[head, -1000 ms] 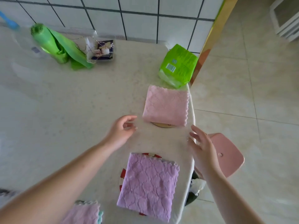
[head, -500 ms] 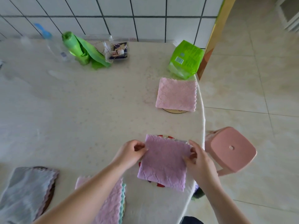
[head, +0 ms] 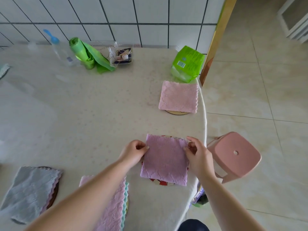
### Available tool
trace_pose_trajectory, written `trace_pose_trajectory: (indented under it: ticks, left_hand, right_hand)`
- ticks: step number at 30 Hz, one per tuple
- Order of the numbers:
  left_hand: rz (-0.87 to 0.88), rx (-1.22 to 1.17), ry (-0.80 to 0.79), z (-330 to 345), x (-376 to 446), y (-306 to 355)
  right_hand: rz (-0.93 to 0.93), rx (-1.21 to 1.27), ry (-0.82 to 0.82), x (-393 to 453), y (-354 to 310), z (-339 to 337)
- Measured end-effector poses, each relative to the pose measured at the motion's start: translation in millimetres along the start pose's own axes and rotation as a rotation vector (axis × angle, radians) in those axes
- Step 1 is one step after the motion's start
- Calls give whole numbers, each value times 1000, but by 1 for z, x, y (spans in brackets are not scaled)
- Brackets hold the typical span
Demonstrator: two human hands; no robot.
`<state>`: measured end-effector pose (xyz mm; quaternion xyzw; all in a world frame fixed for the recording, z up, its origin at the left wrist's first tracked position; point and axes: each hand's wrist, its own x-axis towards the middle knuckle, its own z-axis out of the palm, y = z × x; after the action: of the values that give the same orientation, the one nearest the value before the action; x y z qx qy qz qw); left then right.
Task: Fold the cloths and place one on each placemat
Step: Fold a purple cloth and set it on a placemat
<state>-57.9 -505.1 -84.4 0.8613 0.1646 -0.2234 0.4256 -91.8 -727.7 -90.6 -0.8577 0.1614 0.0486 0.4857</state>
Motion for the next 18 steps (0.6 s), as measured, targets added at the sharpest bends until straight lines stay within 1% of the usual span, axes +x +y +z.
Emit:
trace_pose_trajectory:
  ticks: [3,5,9,11,18]
  left_hand:
    - [36,-7,-17,-2,-8,-5]
    - [62,57,-39,-3,-21,-12]
    - [90,118,-94,1,-53,-33]
    - [89,152,-98,3,-62,-39]
    - [117,160,-95,1,-54,-38]
  right_hand:
    - [12,30,-27,0,-1,-9]
    - [13,14,-58,-9,1,-17]
    - [1,-142,-234,-50,19,-23]
    - [-21,-174,-282,-68,26,-17]
    - [-60,-139,-226,-74,30,-1]
